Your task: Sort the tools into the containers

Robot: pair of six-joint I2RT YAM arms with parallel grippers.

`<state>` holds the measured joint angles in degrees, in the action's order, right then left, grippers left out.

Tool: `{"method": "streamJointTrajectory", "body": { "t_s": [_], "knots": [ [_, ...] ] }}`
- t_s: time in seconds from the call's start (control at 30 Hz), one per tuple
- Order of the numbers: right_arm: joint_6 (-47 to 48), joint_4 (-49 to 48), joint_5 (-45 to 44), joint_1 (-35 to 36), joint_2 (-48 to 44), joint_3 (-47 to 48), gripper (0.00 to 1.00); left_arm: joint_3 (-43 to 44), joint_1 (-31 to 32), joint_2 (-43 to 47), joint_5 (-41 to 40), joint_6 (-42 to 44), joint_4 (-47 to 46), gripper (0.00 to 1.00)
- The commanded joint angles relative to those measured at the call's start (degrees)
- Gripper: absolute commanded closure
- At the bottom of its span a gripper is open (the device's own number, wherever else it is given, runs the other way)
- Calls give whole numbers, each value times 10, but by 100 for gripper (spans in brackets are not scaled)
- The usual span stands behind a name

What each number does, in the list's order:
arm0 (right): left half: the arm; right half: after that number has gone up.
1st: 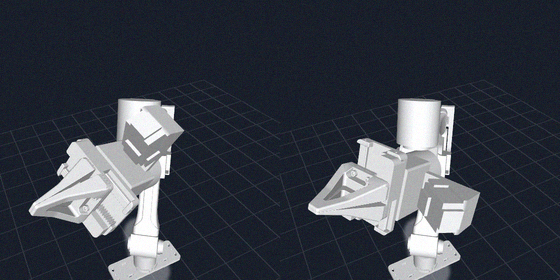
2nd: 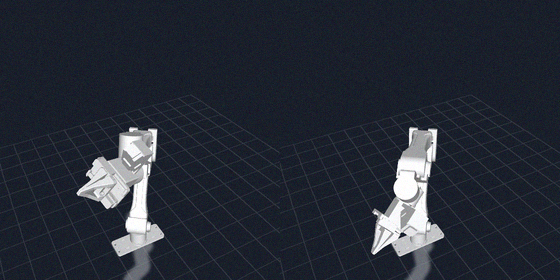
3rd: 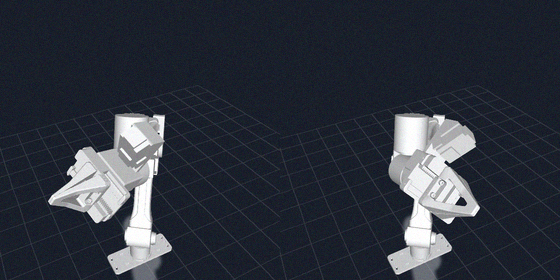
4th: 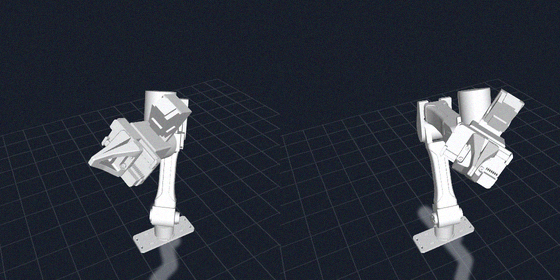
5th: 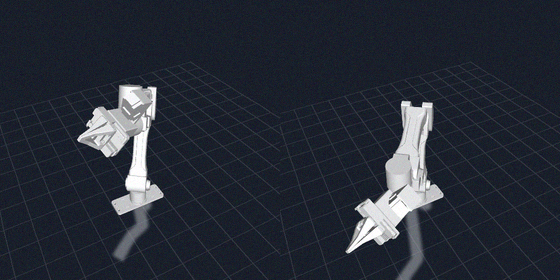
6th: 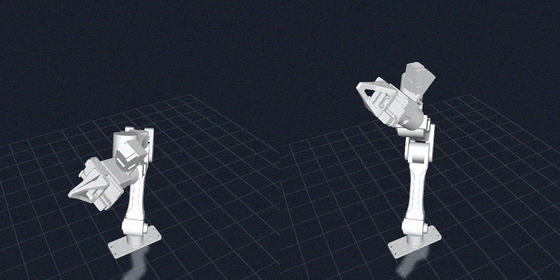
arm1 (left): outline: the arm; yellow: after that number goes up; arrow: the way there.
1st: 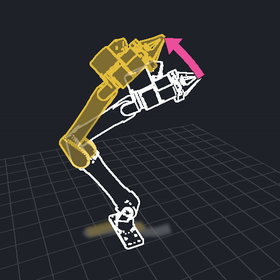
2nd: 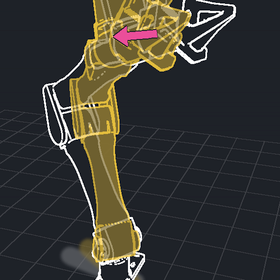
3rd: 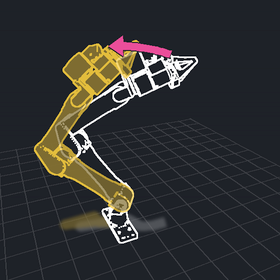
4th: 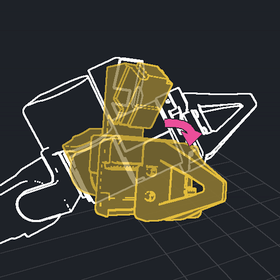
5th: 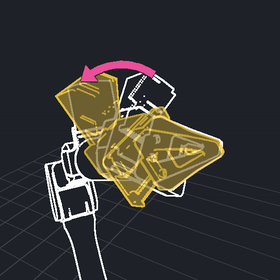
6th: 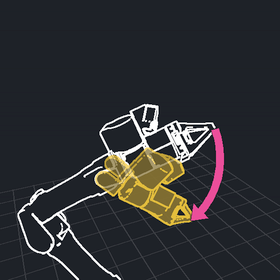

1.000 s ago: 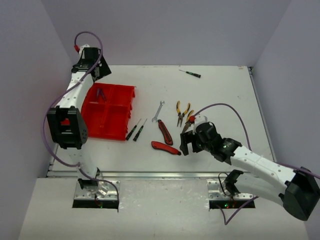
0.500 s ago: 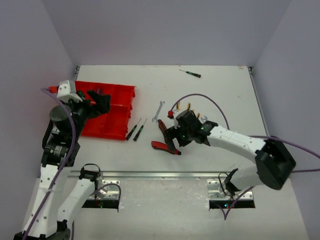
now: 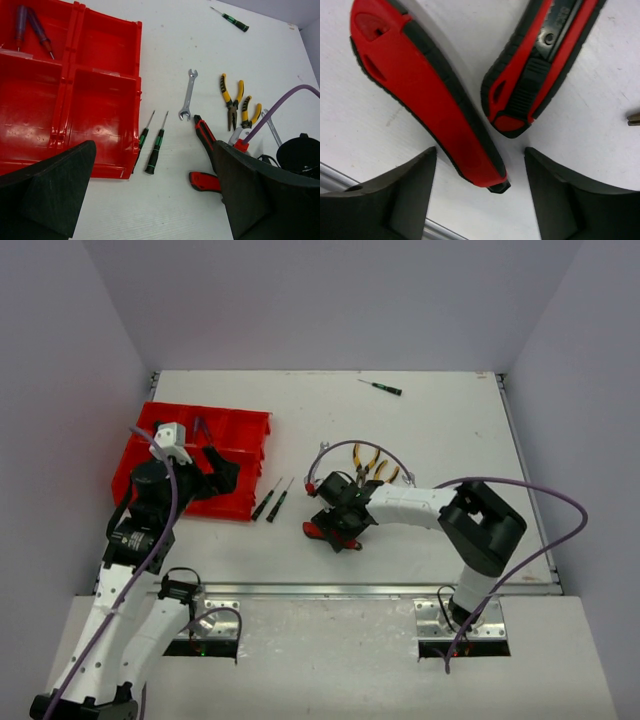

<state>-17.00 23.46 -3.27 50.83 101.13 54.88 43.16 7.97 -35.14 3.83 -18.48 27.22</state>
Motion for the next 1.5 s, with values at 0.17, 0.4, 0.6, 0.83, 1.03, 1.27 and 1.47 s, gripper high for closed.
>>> {"method": "streamJointTrajectory", "body": {
  "t_s": [0.17, 0.4, 0.6, 0.83, 1.03, 1.27, 1.47],
  "knots": [
    [-46, -60, -6, 31, -47, -39, 94, 2, 13, 24, 17, -2, -38, 0],
    [-65, -77, 80, 33, -229, -70, 96, -86, 13, 23, 244, -196, -141, 0],
    [-117, -112, 74, 33, -295, -63, 100, -251, 49, 49, 290, -426, -470, 1],
    [-147, -171, 90, 33, -331, -62, 100, -248, 117, 9, 210, -441, -473, 0],
    [-154, -199, 107, 34, -335, -55, 100, -226, 221, -83, 136, -434, -481, 6],
    [-150, -207, 119, 33, -349, -58, 100, -192, 274, -128, 73, -421, -467, 42],
    [-152, -229, 108, 33, -378, -94, 50, -124, 275, -161, 40, -378, -419, 100]
  ]
}}
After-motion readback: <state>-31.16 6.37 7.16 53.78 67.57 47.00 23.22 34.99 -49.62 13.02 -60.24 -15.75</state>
